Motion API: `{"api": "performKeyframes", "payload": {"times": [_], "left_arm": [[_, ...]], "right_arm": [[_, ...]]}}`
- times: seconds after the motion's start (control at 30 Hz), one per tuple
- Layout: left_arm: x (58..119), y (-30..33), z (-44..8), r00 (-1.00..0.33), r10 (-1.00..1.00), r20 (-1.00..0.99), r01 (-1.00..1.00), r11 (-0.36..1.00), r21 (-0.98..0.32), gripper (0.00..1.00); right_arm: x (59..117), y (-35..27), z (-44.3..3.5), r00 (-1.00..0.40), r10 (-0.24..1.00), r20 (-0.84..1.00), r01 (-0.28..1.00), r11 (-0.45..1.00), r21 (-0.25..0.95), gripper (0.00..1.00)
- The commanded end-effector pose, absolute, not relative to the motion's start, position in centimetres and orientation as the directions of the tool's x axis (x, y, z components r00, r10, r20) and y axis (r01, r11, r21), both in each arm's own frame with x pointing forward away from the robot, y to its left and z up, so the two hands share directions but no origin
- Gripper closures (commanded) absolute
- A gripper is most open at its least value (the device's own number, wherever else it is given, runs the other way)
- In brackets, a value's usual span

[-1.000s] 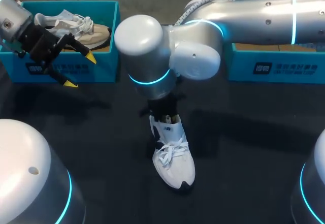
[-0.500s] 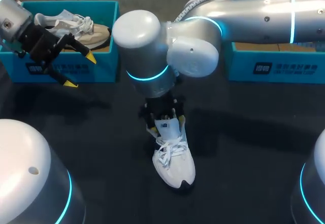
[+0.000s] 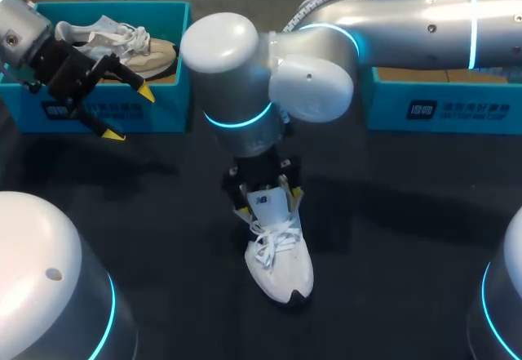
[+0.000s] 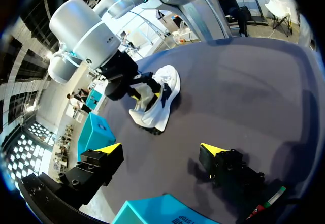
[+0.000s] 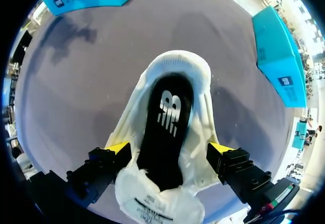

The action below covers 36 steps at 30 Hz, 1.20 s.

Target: Take the shoe out of the shoebox, open the shoe tongue, remove and reinsert the insole, then place the shoe into the shoebox

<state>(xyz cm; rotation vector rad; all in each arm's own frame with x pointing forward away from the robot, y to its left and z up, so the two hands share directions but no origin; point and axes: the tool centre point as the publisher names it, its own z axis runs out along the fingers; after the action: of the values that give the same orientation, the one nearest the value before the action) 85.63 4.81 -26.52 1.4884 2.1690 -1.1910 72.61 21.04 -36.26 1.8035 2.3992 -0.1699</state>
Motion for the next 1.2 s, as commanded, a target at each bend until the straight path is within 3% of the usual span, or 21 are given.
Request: {"api": "performKeyframes", "payload": {"times": [0.03, 1.2], "left_arm": [[85.5, 4.8, -26.4, -0.445, 0.66, -0.605, 0.866, 0.146, -0.478, 0.0], [85.5, 4.8, -26.4, -0.445, 0.66, -0.605, 0.866, 0.146, -0.478, 0.0]], "right_arm": [[71.7, 20.8, -36.0, -0.266, 0.947, -0.178, 0.963, 0.269, -0.008, 0.0], [67.3, 22.4, -31.8, -0.253, 0.938, -0.239, 0.965, 0.263, 0.012, 0.0]]}}
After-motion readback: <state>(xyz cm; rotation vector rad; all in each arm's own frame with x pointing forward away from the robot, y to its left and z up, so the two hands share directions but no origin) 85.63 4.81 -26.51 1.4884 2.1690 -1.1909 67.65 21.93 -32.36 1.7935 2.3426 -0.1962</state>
